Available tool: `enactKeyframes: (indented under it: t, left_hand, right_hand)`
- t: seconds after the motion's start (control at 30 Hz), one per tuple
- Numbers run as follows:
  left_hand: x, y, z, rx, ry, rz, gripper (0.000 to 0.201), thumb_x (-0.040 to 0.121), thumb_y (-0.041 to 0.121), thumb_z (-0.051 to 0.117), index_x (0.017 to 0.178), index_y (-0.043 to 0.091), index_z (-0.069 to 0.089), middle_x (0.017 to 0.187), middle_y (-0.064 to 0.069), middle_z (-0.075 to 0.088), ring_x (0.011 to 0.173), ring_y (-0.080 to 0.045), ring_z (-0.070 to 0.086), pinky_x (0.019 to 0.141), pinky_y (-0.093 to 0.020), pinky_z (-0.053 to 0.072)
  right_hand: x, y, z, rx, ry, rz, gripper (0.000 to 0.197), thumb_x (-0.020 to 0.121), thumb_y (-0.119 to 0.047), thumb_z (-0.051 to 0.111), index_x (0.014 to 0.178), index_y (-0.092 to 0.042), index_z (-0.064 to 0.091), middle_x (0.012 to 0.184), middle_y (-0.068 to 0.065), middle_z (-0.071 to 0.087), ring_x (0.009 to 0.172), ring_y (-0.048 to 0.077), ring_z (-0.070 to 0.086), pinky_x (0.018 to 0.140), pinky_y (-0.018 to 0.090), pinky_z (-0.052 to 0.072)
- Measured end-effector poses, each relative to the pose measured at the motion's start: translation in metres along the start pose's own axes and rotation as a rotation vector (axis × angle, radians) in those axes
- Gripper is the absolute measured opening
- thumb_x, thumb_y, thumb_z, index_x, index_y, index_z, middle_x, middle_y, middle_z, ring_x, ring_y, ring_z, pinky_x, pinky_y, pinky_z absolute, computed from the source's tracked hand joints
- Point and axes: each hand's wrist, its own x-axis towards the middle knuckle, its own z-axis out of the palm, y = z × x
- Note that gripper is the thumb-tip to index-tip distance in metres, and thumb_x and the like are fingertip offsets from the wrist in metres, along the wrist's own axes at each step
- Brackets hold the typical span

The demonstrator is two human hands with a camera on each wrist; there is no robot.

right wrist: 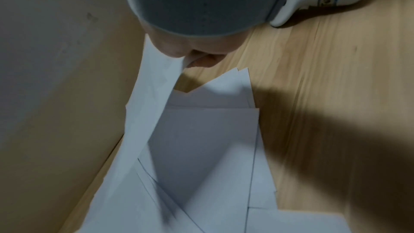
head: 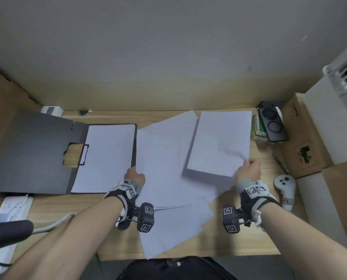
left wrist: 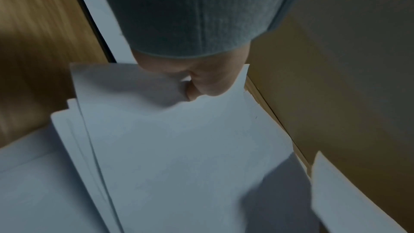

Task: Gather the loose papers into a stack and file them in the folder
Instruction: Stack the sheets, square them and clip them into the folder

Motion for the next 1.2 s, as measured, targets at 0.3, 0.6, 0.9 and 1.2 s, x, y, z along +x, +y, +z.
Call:
enactKeyframes:
  t: [0.3, 0.6, 0.9, 1.2]
  left_hand:
    - [0.007, -0.011, 0.003, -0.076, -0.059, -0.081, 0.028, 0.091, -0.003, 0.040, 0.112, -0.007, 0.057, 0.126, -0.025, 0.059, 0.115, -0.038, 0.058, 0.090, -0.036, 0.048]
    - [0.013, -0.033, 0.023, -0.443, -0.095, -0.063, 0.043, 0.088, 0.029, 0.057, 0.121, 0.002, 0.057, 0.099, -0.009, 0.066, 0.095, -0.028, 0.061, 0.086, -0.036, 0.049]
    - [-0.013, 0.000, -0.031, -0.510, -0.161, 0.312, 0.033, 0.089, 0.012, 0.058, 0.122, 0.004, 0.059, 0.114, -0.010, 0.066, 0.104, -0.026, 0.063, 0.093, -0.043, 0.051]
    - [-0.032, 0.075, -0.098, -0.703, -0.164, 0.399, 0.022, 0.084, 0.000, 0.067, 0.103, 0.010, 0.065, 0.086, -0.002, 0.073, 0.077, -0.018, 0.070, 0.068, -0.024, 0.057]
  right_hand:
    - [-0.042, 0.019, 0.047, -0.098, -0.575, -0.104, 0.005, 0.087, -0.020, 0.062, 0.090, -0.018, 0.065, 0.086, 0.002, 0.066, 0.086, 0.025, 0.063, 0.080, 0.034, 0.052]
    - [-0.087, 0.034, 0.081, -0.323, -0.868, -0.177, 0.015, 0.070, -0.026, 0.071, 0.062, -0.018, 0.062, 0.058, -0.005, 0.059, 0.061, 0.019, 0.057, 0.064, 0.029, 0.047]
    - [-0.067, -0.030, 0.071, -0.011, -0.789, -0.054, 0.085, 0.075, -0.041, 0.081, 0.141, -0.008, 0.039, 0.131, 0.005, 0.050, 0.119, 0.020, 0.051, 0.105, 0.036, 0.041]
    - [-0.083, -0.142, 0.043, 0.454, -0.772, -0.141, 0.023, 0.069, -0.001, 0.084, 0.085, -0.009, 0.070, 0.084, 0.005, 0.073, 0.064, 0.011, 0.067, 0.055, 0.018, 0.054]
